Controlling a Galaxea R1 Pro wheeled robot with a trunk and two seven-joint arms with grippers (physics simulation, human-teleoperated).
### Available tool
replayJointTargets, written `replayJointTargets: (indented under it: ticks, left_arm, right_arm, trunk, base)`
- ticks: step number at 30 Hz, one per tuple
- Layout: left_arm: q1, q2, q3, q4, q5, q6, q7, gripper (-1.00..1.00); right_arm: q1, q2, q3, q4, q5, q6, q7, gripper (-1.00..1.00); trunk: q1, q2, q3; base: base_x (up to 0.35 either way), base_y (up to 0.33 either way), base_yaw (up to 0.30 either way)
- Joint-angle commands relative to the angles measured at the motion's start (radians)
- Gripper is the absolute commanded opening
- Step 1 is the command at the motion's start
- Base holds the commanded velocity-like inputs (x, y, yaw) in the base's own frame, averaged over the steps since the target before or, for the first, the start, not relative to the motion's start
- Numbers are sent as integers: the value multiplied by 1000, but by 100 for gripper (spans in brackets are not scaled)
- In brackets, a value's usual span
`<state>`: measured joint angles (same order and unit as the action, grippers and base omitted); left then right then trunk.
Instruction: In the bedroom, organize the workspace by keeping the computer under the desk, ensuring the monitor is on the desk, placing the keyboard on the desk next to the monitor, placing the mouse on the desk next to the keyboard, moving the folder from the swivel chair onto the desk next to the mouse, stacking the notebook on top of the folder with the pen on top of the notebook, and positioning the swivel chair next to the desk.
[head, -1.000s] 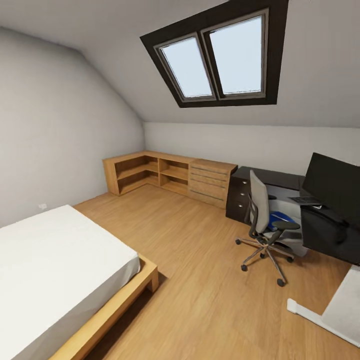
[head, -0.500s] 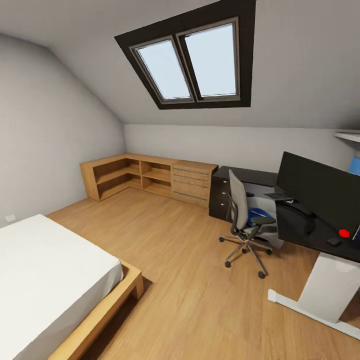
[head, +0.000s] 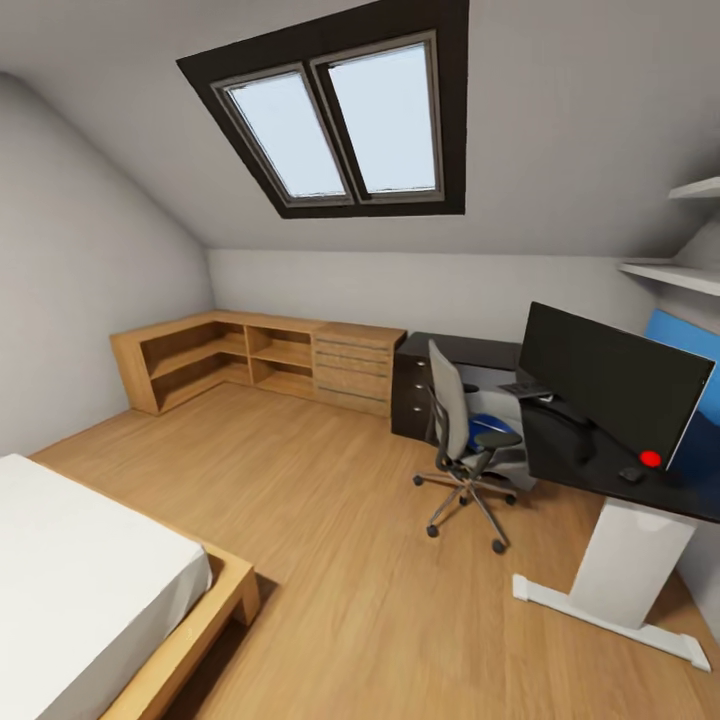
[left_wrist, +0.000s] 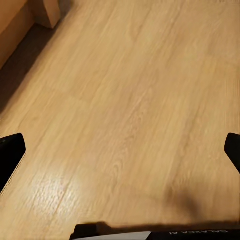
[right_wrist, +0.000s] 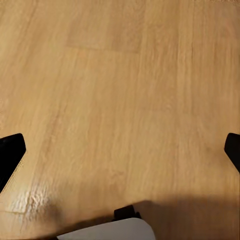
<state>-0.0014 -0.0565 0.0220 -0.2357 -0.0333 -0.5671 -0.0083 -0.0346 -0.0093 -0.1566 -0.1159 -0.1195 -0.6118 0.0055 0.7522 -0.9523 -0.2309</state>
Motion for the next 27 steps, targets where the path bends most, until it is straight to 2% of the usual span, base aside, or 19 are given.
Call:
replayJointTargets:
  ticks: [1,8,12,27]
  left_arm:
    - [0,0,3,-1,-3,-2,-1,100]
    - [0,0,3,-1,-3,-2,-1,100]
    - [0,0,3,-1,-3,-2,-1,100]
    - [0,0,3,-1,-4,-2,-1,100]
  right_arm:
    - [-1,0,5,1,-9,-3,1,100]
    - [-1,0,5,1,-9,-3,1,100]
    - [-1,0,5,1,-9,-4,1,100]
    - [-1,0,5,1,-9,-5,1,100]
  trunk:
    - [1,-1,-1]
    - [1,-1,-2]
    - [1,-1,-2]
    - [1,-1,-2]
  base:
    - [281,132,-46]
    - [275,79,-18]
    - [119,15,-72]
    - [38,2,-233]
